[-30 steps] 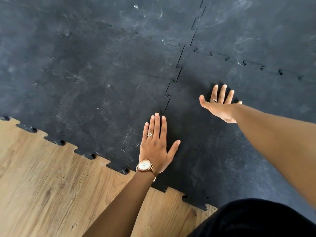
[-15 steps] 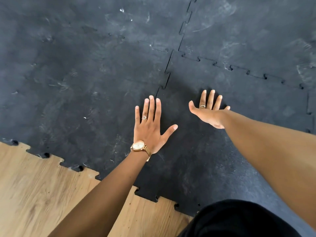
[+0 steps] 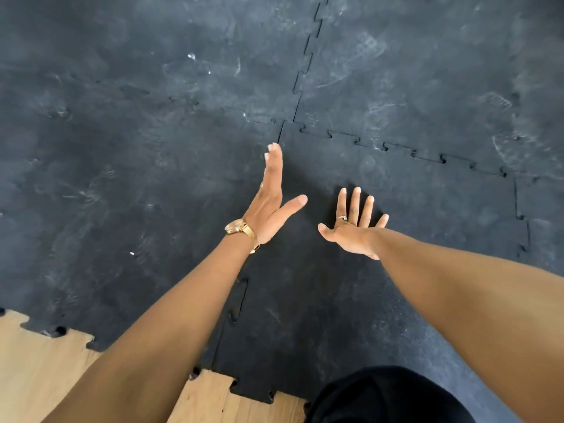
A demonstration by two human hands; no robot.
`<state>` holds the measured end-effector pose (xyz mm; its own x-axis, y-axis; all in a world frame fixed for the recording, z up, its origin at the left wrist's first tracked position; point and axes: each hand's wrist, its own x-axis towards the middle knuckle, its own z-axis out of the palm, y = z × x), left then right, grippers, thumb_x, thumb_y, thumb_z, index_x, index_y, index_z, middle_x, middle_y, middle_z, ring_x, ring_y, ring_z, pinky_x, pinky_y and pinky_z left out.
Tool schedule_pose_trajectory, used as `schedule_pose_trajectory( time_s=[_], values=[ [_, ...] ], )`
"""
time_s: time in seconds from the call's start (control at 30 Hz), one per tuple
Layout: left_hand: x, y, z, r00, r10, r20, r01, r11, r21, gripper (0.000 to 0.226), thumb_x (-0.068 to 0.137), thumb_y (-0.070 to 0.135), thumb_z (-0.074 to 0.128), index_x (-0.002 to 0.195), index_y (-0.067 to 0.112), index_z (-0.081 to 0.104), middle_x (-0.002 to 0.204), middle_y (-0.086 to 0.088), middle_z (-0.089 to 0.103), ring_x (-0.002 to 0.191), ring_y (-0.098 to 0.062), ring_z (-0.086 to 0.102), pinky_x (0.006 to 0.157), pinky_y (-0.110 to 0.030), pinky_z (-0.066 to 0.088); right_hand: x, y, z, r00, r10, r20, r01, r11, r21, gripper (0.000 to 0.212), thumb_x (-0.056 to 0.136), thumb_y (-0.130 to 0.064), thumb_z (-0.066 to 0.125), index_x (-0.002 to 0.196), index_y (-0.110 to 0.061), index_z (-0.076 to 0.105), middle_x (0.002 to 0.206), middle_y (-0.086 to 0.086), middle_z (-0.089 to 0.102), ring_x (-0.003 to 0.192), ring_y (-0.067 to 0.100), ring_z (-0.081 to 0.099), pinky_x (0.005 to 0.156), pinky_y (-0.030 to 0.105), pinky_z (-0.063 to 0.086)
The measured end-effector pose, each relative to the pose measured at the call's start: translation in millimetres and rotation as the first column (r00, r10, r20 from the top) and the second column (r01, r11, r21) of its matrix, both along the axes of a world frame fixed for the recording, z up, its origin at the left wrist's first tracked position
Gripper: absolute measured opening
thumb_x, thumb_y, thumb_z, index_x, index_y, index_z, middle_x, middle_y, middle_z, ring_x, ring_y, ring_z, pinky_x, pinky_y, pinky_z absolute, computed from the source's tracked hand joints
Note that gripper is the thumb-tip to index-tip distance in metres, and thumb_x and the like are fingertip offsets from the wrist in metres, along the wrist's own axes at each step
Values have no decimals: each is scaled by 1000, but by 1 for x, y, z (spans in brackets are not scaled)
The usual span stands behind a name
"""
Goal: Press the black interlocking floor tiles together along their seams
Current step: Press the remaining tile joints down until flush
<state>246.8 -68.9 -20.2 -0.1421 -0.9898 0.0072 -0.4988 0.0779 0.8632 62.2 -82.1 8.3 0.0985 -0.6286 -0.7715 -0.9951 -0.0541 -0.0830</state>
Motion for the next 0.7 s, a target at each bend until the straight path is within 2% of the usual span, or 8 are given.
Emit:
schedule_pose_trajectory(
  time_s=[0.1, 0.17, 0.23, 0.33, 0.4, 0.47, 0.57, 0.7],
  values=[
    [-4, -31, 5, 997, -39, 64, 47, 990, -134, 92, 95, 52, 44, 151, 24, -24, 157, 13, -28, 147, -11, -23, 119, -25, -15, -3, -2, -14, 1000, -6, 0, 6, 1000, 16, 73, 99, -60, 22, 153, -27, -14, 163, 5, -16, 148, 34, -16, 116, 61, -7],
    [-6, -45, -4, 915, -92, 393, 157, 978, -137, 90, 98, 55, 38, 152, 14, -20, 161, -3, -20, 150, -23, -17, 121, -36, -12, -4, -2, -18, 999, -33, 26, 33, 999, 4, 75, 98, -60, 23, 152, -29, -18, 161, 3, -23, 147, 32, -21, 115, 61, -10],
    [-8, -46, -21, 749, -119, 652, 206, 977, -59, 86, 98, 59, 28, 153, 11, -17, 163, -9, -12, 151, -25, -11, 122, -43, -8, -5, -1, -21, 998, -38, 51, 39, 999, -15, 77, 99, -59, 25, 147, -30, -27, 156, 0, -35, 144, 29, -31, 114, 60, -14],
    [-9, -55, -17, 823, -113, 556, 99, 994, 56, 78, 101, 54, 21, 153, 11, -16, 163, -8, -13, 150, -18, -14, 121, -37, -12, -6, 0, -17, 994, -55, 96, 54, 998, 13, 78, 99, -59, 25, 144, -31, -33, 151, -2, -42, 141, 28, -37, 112, 60, -18],
    [-14, -78, -9, 829, -73, 555, 63, 997, 39, 68, 103, 47, 19, 156, 9, -2, 164, -10, -5, 151, -19, -10, 120, -34, -12, -7, -2, -17, 989, -70, 129, 67, 997, 28, 79, 99, -59, 25, 143, -31, -34, 147, -3, -46, 139, 27, -38, 112, 59, -18],
    [-24, -99, -13, 761, -11, 648, 50, 998, -42, 64, 104, 44, 19, 155, 4, 11, 164, -13, 4, 151, -24, -2, 120, -36, -7, -9, -3, -20, 988, -67, 138, 62, 997, 42, 80, 98, -61, 26, 140, -32, -36, 137, -7, -51, 138, 26, -40, 111, 59, -20],
    [-29, -112, -23, 595, 9, 803, 4, 1000, -15, 71, 103, 49, 17, 155, 2, 5, 163, -15, 1, 151, -27, 1, 123, -43, -1, -9, -3, -25, 988, -47, 145, 43, 998, 36, 81, 98, -61, 26, 135, -33, -40, 130, -8, -54, 135, 25, -44, 109, 59, -23],
    [-26, -98, -14, 598, -76, 798, 5, 996, 91, 67, 103, 45, 10, 155, 3, -1, 164, -15, -3, 151, -26, -3, 123, -41, -2, -8, -3, -13, 982, -70, 174, 58, 996, 71, 97, 94, -62, 39, 137, -30, -41, 141, -1, -54, 131, 27, -48, 108, 63, -23]
  ],
)
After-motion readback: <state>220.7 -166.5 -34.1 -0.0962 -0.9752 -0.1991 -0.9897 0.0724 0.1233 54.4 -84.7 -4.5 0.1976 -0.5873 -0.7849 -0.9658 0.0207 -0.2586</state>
